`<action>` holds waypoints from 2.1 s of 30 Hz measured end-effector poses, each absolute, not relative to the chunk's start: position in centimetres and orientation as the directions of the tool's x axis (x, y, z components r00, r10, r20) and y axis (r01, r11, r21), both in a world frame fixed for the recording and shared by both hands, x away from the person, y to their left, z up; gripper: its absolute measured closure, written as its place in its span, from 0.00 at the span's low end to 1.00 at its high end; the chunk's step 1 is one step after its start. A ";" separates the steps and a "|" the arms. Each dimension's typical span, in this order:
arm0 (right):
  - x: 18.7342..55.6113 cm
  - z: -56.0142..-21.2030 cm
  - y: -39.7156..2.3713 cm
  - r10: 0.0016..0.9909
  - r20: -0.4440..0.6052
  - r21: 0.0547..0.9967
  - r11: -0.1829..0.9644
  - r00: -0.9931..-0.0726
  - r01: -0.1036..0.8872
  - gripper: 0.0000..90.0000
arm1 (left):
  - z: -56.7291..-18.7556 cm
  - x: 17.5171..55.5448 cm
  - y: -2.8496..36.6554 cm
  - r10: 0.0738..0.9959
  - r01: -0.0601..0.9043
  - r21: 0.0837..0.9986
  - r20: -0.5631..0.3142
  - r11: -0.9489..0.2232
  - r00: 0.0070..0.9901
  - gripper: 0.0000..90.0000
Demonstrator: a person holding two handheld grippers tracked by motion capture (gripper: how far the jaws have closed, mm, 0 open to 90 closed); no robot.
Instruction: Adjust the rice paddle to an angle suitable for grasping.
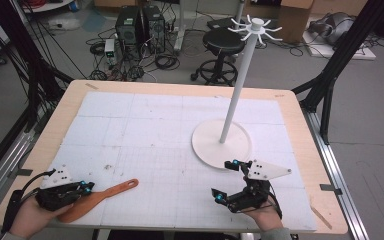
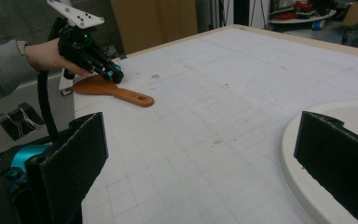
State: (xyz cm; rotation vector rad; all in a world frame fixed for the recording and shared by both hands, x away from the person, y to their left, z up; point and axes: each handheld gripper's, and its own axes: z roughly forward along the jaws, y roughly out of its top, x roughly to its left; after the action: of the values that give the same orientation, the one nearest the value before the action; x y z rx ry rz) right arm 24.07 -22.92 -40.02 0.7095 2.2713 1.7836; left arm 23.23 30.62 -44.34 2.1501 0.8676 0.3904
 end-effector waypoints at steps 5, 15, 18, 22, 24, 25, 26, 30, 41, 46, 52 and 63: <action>24.1 -40.0 -23.0 0.465 0.161 0.948 0.174 -0.871 0.268 0.02 | -44.2 23.6 30.7 0.682 0.439 0.759 0.009 -0.481 0.731 1.00; 23.7 -39.7 -23.0 0.465 0.145 0.951 0.178 -0.873 0.253 0.02 | -43.0 24.1 30.8 0.597 0.372 0.817 -0.043 -0.440 0.801 0.93; 23.7 -39.8 -23.1 0.467 0.147 0.949 0.183 -0.872 0.258 0.02 | -42.8 24.1 30.5 0.539 0.323 0.832 -0.035 -0.451 0.841 0.85; 23.6 -39.8 -23.2 0.468 0.145 0.948 0.185 -0.872 0.258 0.02 | -42.7 24.3 30.1 0.496 0.313 0.832 -0.054 -0.457 0.866 0.74; 23.5 -39.8 -23.2 0.469 0.143 0.949 0.186 -0.872 0.256 0.02 | -42.6 24.2 29.8 0.476 0.296 0.833 -0.045 -0.468 0.878 0.70; 23.5 -39.9 -23.3 0.469 0.145 0.948 0.186 -0.871 0.258 0.02 | -42.5 24.2 29.7 0.464 0.294 0.830 -0.049 -0.473 0.884 0.68; 23.5 -39.9 -23.3 0.470 0.148 0.948 0.183 -0.870 0.260 0.02 | -42.4 24.2 29.6 0.457 0.294 0.829 -0.052 -0.476 0.888 0.65; 23.4 -39.9 -23.4 0.471 0.150 0.947 0.184 -0.869 0.263 0.02 | -42.2 24.3 28.9 0.435 0.292 0.826 -0.064 -0.482 0.898 0.52; 23.7 -40.1 -23.1 0.459 0.153 0.946 0.188 -0.875 0.264 0.02 | -41.9 24.2 26.8 0.415 0.266 0.806 -0.029 -0.528 0.909 0.19; 23.9 -40.4 -23.0 0.445 0.164 0.941 0.197 -0.880 0.275 0.02 | -42.1 25.2 26.1 0.399 0.274 0.790 -0.040 -0.549 0.916 0.16; 23.5 -40.1 -23.2 0.454 0.163 0.946 0.181 -0.876 0.269 0.02 | -42.5 25.5 25.5 0.408 0.293 0.743 -0.030 -0.601 0.913 0.17; 23.9 -40.2 -23.0 0.447 0.165 0.945 0.184 -0.879 0.271 0.02 | -43.2 25.4 26.0 0.417 0.293 0.747 -0.023 -0.597 0.908 0.18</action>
State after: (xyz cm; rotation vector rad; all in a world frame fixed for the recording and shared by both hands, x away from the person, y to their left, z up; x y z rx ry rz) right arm 23.88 -22.99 -40.19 0.7036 2.2993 1.7834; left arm 25.38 26.02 -43.21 2.2497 0.5040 0.1953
